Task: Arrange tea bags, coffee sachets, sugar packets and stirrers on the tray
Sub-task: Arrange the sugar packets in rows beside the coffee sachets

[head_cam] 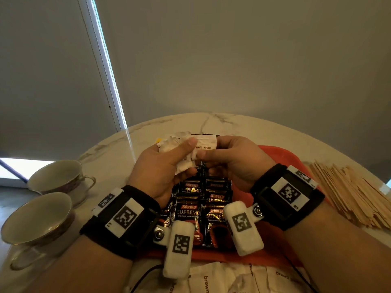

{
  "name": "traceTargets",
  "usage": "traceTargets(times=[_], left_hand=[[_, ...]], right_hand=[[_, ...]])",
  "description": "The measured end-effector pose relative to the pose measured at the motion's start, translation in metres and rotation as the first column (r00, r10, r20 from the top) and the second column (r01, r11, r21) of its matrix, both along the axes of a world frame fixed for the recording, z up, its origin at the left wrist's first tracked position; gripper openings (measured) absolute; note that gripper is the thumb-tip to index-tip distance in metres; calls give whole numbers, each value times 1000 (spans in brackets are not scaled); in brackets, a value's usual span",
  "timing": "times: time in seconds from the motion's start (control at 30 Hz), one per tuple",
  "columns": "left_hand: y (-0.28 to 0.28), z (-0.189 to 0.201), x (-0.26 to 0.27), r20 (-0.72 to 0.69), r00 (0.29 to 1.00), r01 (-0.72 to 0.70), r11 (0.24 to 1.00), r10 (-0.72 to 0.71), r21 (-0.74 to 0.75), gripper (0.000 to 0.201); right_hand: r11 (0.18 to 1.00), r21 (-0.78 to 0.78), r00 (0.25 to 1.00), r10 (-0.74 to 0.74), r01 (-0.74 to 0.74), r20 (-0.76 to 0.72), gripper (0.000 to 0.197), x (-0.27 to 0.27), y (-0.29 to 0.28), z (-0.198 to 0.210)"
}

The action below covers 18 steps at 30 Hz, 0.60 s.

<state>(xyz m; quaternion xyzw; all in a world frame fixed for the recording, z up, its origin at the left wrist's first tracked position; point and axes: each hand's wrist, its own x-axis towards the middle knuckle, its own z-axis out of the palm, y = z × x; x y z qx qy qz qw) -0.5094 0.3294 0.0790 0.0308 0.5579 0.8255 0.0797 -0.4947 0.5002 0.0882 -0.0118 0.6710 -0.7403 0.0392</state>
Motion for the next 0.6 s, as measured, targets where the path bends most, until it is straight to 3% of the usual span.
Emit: traceTargets(times=[0.1, 0.23, 0.33, 0.4, 0.5, 0.6], left_hand=[[0, 0, 2, -43, 998, 52, 999, -52, -10, 53], [-3, -3, -3, -4, 1000, 20, 1000, -20, 9, 45], [-3, -3, -5, 7, 1000, -8, 1000, 8, 21, 45], [-3, -4, -7, 5, 999, -32, 999, 32, 29, 46], [-3, -4, -8, 10, 999, -47, 998, 46, 34, 47], [-3, -6, -8, 35, 998, -48, 998, 46, 46, 42]], right_hand=[[1000, 3, 999, -20, 19, 34, 49, 0, 2, 1], [995, -36, 993, -92, 95, 74, 14, 0, 2, 6], [979, -77, 982, -183, 187, 52, 20, -3, 3, 6], [984, -78, 986, -157, 161, 54, 21, -3, 5, 5], [997, 15, 996, -82, 81, 43, 8, -1, 6, 7], [984, 10, 984, -175, 175, 20, 10, -6, 15, 11]])
